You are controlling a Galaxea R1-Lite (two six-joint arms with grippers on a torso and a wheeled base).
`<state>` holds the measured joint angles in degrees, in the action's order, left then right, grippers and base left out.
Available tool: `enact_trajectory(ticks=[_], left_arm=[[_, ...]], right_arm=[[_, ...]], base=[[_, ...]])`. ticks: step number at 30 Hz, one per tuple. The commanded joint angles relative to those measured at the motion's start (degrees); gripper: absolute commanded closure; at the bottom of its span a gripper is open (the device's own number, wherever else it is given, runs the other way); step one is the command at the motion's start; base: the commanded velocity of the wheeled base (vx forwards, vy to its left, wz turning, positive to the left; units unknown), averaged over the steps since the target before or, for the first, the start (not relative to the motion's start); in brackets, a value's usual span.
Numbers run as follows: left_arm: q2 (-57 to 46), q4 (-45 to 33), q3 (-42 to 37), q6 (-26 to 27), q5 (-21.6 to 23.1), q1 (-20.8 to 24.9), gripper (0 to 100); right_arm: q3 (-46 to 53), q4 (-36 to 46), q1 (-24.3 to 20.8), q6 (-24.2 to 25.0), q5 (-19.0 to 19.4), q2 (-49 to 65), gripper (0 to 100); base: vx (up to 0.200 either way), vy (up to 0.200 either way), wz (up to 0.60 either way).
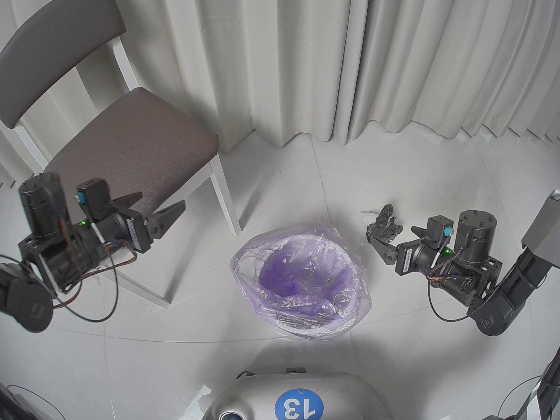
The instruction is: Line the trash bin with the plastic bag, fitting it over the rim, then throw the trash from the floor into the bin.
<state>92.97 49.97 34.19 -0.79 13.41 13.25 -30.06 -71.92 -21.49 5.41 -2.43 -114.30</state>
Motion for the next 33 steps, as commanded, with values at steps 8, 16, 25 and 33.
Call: enact_trajectory(ticks=[8,16,25,33], left_arm=[[20.6,-7.6,9.3,3.1,-4.4,8.2,0],[33.7,-5.8,14.1,7.3,-5.4,6.5,0],[43.3,9.4,17.0,5.4,-5.6,5.3,0],[45.4,7.3,20.1,3.5,-5.6,2.3,0]], right_arm=[[6.9,-0.9,-1.3,-2.2,0.0,7.7,0],[8.4,-1.2,-2.2,-1.9,0.3,5.7,0],[7.8,-4.6,-2.5,-2.0,0.3,-1.2,0],[8.1,-7.5,-2.5,-2.4,0.3,-2.9,0]], base=[[0.000,0.000,0.00],[0.000,0.000,0.00],[0.000,0.000,0.00],[0.000,0.000,0.00]])
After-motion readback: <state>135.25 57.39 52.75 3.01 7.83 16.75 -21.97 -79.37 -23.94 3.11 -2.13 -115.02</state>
